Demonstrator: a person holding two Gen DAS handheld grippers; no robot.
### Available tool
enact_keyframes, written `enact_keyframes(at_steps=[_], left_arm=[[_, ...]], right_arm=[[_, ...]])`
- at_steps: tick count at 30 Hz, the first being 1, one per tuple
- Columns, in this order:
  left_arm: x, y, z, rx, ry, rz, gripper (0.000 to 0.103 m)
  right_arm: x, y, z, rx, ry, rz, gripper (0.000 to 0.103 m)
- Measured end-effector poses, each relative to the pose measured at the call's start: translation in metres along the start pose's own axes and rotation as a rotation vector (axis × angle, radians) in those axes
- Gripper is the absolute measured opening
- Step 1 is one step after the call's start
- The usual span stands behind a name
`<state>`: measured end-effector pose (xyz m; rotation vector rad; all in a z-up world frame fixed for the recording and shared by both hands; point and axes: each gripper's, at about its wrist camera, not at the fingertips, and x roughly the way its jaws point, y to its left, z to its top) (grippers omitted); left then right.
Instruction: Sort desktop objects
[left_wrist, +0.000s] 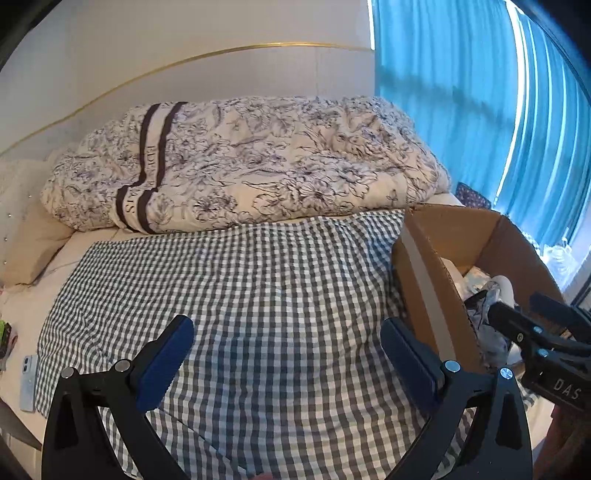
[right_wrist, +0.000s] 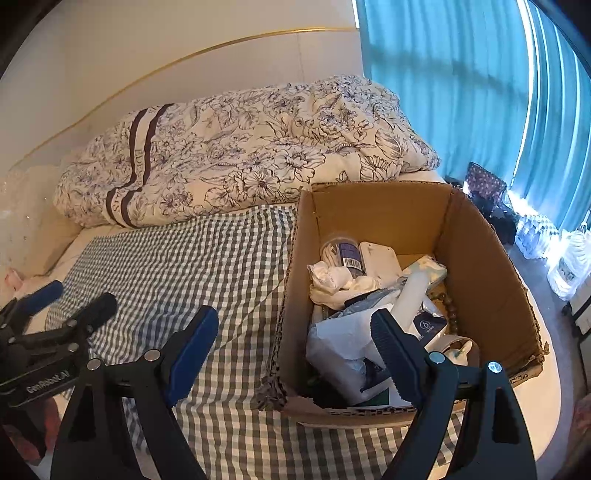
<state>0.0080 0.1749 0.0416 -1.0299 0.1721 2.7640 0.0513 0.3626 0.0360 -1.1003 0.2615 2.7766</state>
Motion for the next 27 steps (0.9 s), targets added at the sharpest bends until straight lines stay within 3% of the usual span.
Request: enact_keyframes(at_steps=[18,22,27], left_arm=[[0.013,0.012,-0.001,-0.017,0.056,0.007,0.103],[0.014,0.016,-0.003,-0.059,0.089,-0.117,0.103],[0.006,0.014,-0.003,-0.064,0.051,-0.103,0.103]], right_arm=[[0.013,0.013,-0.003,-0.026,0.024,-0.023,0.085],[0.016,0.014,-0.004,-0.028,0.035,-0.030,0.085],[0.016,0.013,-0.005,-0.022,0.033,-0.041,0.085]])
